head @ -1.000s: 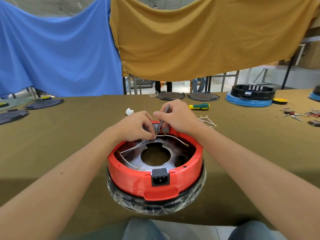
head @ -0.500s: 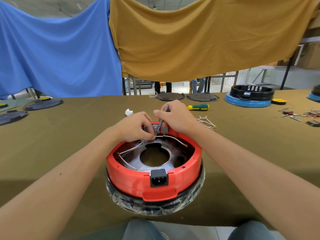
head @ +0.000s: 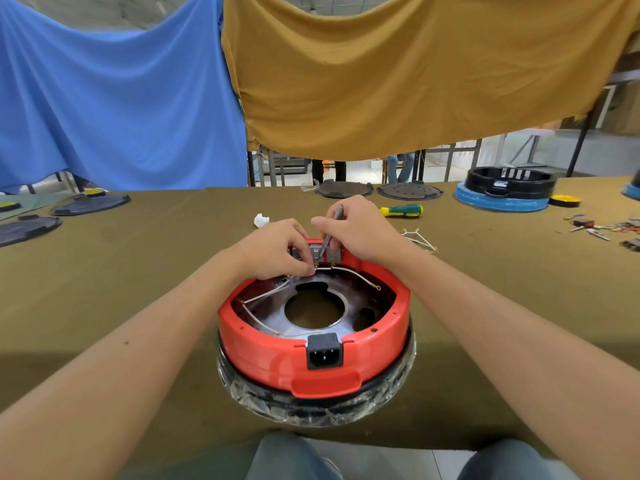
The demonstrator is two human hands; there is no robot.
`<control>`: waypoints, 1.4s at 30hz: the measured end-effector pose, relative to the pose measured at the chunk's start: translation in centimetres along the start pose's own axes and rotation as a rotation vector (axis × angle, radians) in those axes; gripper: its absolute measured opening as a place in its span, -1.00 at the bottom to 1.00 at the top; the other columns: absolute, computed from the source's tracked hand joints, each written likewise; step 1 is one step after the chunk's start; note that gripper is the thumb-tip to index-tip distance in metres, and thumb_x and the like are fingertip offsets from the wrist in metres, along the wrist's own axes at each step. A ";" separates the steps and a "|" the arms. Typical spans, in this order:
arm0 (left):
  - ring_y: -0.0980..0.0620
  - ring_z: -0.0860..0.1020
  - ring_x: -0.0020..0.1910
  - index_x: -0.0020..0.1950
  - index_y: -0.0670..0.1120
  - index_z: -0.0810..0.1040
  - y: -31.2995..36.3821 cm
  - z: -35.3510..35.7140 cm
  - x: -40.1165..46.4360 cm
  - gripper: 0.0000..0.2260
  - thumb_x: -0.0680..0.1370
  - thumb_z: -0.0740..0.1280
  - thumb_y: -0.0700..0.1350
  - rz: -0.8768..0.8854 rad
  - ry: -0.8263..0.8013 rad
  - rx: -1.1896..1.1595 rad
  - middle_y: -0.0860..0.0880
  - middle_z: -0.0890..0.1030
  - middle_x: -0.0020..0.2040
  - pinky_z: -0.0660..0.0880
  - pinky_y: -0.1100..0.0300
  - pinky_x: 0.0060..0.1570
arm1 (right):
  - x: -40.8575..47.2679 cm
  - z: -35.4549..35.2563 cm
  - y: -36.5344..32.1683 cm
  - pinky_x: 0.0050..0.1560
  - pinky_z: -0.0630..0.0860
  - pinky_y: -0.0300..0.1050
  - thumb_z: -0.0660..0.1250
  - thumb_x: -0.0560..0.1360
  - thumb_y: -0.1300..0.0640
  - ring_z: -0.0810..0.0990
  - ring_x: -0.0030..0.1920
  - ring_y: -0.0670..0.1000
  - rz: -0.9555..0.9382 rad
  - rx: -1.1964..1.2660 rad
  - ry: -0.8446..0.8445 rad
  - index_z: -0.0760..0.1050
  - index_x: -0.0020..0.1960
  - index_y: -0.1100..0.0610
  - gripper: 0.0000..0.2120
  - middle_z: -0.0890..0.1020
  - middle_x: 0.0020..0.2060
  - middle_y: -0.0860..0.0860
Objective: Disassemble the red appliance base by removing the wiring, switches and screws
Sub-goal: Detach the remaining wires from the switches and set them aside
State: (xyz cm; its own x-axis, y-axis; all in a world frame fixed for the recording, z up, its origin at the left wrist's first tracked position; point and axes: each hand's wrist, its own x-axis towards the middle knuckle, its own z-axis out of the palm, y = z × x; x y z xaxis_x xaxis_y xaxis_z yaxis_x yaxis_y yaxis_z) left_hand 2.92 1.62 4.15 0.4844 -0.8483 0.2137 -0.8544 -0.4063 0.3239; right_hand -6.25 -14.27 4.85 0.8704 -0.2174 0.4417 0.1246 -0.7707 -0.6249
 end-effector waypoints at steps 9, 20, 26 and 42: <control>0.47 0.39 0.01 -0.21 0.10 0.71 -0.2 0.1 0.1 -0.95 0.42 0.51 -0.07 0.027 0.003 -0.009 0.18 0.48 0.01 0.37 0.22 0.06 | 0.7 0.1 0.6 -0.25 0.42 -0.16 0.33 0.59 0.02 0.48 -0.53 -0.21 0.101 0.070 -0.025 0.57 -0.25 0.20 -0.68 0.57 -0.54 -0.05; 0.29 0.45 0.02 -0.25 0.14 0.69 0.1 0.0 -0.1 -0.91 0.42 0.51 -0.05 -0.001 0.006 -0.015 0.19 0.45 0.02 0.38 0.19 0.09 | -0.3 0.1 -0.5 -0.16 0.51 -0.07 0.32 0.60 0.00 0.63 -0.22 0.08 -0.015 -0.033 0.066 0.62 -0.18 0.25 -0.66 0.66 -0.33 0.12; 0.33 0.44 0.01 -0.21 0.10 0.71 0.1 0.0 0.0 -0.95 0.42 0.51 -0.06 0.008 0.002 -0.005 0.15 0.47 0.03 0.39 0.18 0.10 | -0.1 0.3 -0.2 -0.35 0.36 -0.32 0.34 0.58 -0.01 0.53 -0.41 -0.16 -0.029 -0.056 0.030 0.61 -0.20 0.20 -0.68 0.62 -0.45 -0.04; 0.40 0.43 0.00 -0.25 0.15 0.68 -0.1 0.0 0.1 -0.89 0.42 0.51 -0.06 0.010 -0.001 -0.013 0.18 0.47 0.02 0.34 0.28 0.02 | 0.3 0.2 0.2 -0.26 0.44 -0.21 0.30 0.61 0.02 0.51 -0.48 -0.19 0.031 -0.016 -0.055 0.59 -0.23 0.23 -0.65 0.59 -0.50 -0.04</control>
State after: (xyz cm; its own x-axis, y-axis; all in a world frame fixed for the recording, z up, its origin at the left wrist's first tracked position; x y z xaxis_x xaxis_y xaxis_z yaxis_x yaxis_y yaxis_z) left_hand 3.04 1.55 4.10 0.4756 -0.8527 0.2162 -0.8568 -0.3933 0.3336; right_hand -5.85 -14.33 4.76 0.8985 -0.2083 0.3863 0.0903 -0.7736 -0.6271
